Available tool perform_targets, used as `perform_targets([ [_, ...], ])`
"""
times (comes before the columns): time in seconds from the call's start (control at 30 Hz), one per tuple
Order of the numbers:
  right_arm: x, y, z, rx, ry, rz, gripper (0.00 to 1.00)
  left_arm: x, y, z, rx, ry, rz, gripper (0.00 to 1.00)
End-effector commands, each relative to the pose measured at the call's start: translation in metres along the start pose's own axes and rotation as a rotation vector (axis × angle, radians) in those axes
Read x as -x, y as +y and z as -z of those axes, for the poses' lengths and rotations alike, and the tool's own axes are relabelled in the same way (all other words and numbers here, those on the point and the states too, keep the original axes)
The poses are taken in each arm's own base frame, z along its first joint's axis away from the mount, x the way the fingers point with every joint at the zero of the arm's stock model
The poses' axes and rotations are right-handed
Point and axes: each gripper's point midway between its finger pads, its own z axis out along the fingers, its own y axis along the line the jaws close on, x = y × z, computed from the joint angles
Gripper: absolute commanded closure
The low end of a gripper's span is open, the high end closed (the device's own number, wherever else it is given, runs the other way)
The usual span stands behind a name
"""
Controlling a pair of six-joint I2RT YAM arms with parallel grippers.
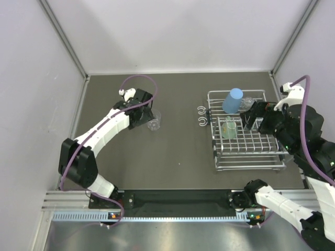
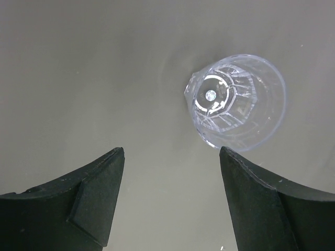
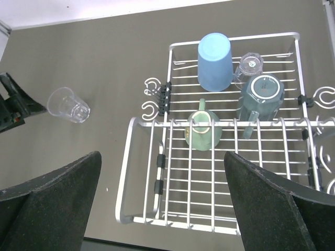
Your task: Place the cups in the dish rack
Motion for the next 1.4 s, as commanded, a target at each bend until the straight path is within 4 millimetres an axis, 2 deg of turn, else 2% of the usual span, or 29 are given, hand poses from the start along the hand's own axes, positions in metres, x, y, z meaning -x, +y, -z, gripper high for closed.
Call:
perform_targets([
  [0.0, 0.000, -0.004, 0.005, -0.008, -0.008, 0.026, 0.00, 0.013, -0.015, -0.006, -0.044, -0.016, 0.038, 0.22],
  [0.27, -0.007, -0.005, -0.002, -0.020, 0.018, 0.032, 0.00, 0.004, -0.011, -0.040, 0.005, 0.024, 0.017, 0.23],
  [0.33, -0.008, -0.005, -0.002, -0.019, 0.019, 0.031, 0.00, 0.003, -0.012, -0.044, 0.004, 0.028, 0.013, 0.27],
  [0.5, -0.010, -0.004, -0.003, -0.016, 0.027, 0.021, 0.00, -0.010, -0.014, -0.055, -0.011, 0.078, -0.003, 0.47],
  [0.63, -0.011, 0.001, -0.004, 0.000, 0.035, 0.006, 0.00, -0.013, -0.014, -0.055, -0.030, 0.089, -0.016, 0.54],
  [0.7, -0.014, 0.002, -0.007, 0.000, 0.048, 0.002, 0.00, -0.013, -0.013, -0.053, -0.041, 0.085, -0.022, 0.64],
  [0.73, -0.016, 0.001, -0.007, -0.004, 0.054, -0.005, 0.00, -0.011, -0.014, -0.050, -0.056, 0.082, -0.026, 0.73],
  [0.83, -0.020, 0.003, -0.011, -0.003, 0.075, -0.013, 0.00, -0.009, -0.014, -0.045, -0.076, 0.081, -0.025, 0.88],
  [0.87, -0.022, 0.004, -0.012, 0.001, 0.083, -0.016, 0.00, -0.007, -0.015, -0.041, -0.093, 0.082, -0.026, 0.96],
  [0.9, -0.023, 0.005, -0.013, 0.004, 0.091, -0.018, 0.00, -0.007, -0.015, -0.038, -0.102, 0.085, -0.025, 1.00],
  [1.0, -0.023, 0.007, -0.012, 0.013, 0.079, -0.039, 0.00, -0.005, -0.019, -0.024, -0.153, 0.087, -0.025, 1.00],
  [1.1, -0.019, 0.008, -0.008, 0.030, 0.042, -0.064, 0.00, 0.001, -0.026, 0.000, -0.252, 0.064, -0.037, 1.00],
  [1.23, -0.017, 0.020, -0.007, 0.101, 0.029, -0.086, 0.00, 0.008, -0.032, 0.047, -0.429, -0.001, -0.049, 1.00],
  [1.3, -0.014, 0.028, -0.007, 0.142, 0.021, -0.094, 0.00, 0.006, -0.036, 0.067, -0.516, -0.005, -0.054, 1.00],
  [1.33, -0.016, 0.035, -0.007, 0.175, 0.033, -0.095, 0.00, 0.005, -0.042, 0.089, -0.621, -0.019, -0.066, 1.00],
  [1.37, -0.015, 0.039, -0.007, 0.197, 0.033, -0.098, 0.00, 0.004, -0.046, 0.103, -0.685, -0.022, -0.074, 1.00],
])
